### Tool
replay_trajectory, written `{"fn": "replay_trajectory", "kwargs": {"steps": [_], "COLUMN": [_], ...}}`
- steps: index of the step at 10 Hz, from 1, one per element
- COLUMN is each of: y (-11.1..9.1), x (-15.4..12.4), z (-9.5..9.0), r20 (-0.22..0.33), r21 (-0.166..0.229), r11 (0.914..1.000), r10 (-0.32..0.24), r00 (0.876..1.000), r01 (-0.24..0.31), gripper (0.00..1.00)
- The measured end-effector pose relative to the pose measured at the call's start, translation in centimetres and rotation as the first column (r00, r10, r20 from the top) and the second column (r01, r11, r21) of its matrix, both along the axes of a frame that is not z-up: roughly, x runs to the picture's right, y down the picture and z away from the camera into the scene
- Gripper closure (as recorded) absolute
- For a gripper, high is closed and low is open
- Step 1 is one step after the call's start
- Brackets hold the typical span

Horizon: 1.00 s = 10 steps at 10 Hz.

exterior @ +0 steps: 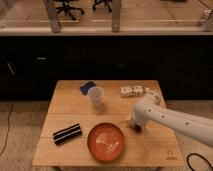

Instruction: Place the pepper in the ceramic cup

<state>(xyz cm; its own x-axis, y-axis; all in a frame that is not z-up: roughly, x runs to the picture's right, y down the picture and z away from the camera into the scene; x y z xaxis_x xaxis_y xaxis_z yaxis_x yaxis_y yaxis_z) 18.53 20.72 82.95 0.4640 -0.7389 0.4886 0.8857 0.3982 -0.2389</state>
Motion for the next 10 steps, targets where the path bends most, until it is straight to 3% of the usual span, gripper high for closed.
{"fn": "replay_trajectory", "kwargs": {"steps": [5,10], "y": [0.1,0.0], "x": [-0.1,-0.5], "z": [0.3,-1.1], "r20": [0.011,0.035], "r21": [0.002,0.016], "r11": [0.9999,0.9996], "r10": [-0.013,-0.022], "r00": [1.0,0.999], "r01": [0.013,0.022], "gripper": [0.96,1.0]}}
